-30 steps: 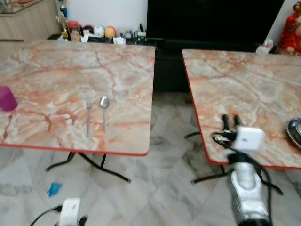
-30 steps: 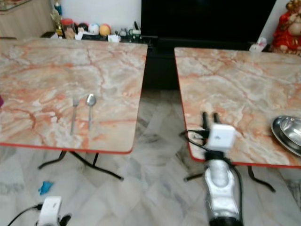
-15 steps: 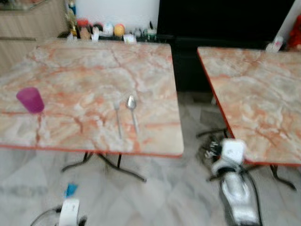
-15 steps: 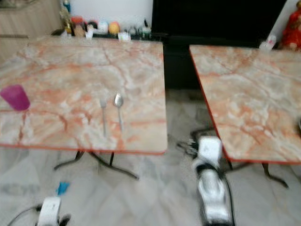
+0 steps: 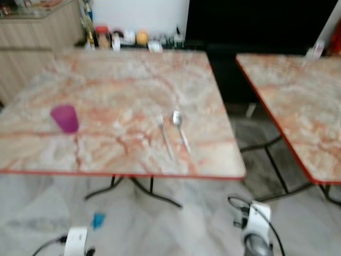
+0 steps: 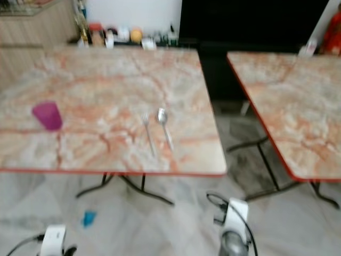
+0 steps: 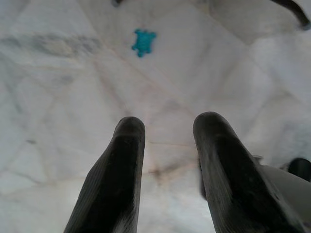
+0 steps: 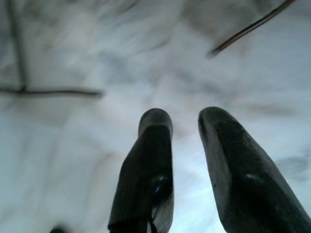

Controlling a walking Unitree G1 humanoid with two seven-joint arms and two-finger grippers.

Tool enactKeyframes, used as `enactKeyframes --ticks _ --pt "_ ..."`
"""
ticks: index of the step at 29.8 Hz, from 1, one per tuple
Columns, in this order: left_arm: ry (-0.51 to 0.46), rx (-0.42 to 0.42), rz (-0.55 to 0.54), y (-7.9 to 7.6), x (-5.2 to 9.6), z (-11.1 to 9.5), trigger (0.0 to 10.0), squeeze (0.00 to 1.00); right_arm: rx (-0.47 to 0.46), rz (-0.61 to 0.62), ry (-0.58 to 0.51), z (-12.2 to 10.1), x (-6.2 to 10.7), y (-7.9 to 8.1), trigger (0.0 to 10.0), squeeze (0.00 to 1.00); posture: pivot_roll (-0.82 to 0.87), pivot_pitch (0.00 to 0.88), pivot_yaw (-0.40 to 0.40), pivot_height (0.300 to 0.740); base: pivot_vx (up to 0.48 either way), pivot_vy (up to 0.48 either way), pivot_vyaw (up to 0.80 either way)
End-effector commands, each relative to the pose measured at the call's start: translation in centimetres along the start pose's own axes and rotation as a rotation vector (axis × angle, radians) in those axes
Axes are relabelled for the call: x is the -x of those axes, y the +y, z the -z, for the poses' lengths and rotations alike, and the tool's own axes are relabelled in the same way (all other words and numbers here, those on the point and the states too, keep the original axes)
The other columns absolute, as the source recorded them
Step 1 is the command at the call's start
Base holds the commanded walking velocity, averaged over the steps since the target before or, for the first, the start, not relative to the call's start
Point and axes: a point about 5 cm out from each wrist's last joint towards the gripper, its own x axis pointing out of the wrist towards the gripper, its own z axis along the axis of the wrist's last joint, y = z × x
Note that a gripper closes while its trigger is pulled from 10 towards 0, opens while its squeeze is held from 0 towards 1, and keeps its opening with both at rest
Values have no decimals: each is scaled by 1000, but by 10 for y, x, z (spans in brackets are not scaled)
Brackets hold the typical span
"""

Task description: Setting the table

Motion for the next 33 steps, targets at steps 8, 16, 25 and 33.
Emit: enactKeyframes --ticks 8,16,25,33 --pt "18 13 13 -2 1 7 10000 0 135 -113 116 43 9 -3 10000 0 76 11 -26 740 0 363 0" --pt "26 4 21 -10 1 8 10000 0 110 -144 164 60 15 -5 10000 0 78 11 -25 740 0 274 0" --pt "19 -2 25 -16 -2 1 10000 0 129 -206 155 60 17 5 10000 0 80 11 -27 740 0 0 0" --pt "13 -14 29 -18 -3 -2 10000 0 133 -223 120 55 16 9 10000 0 86 9 -30 740 0 0 489"
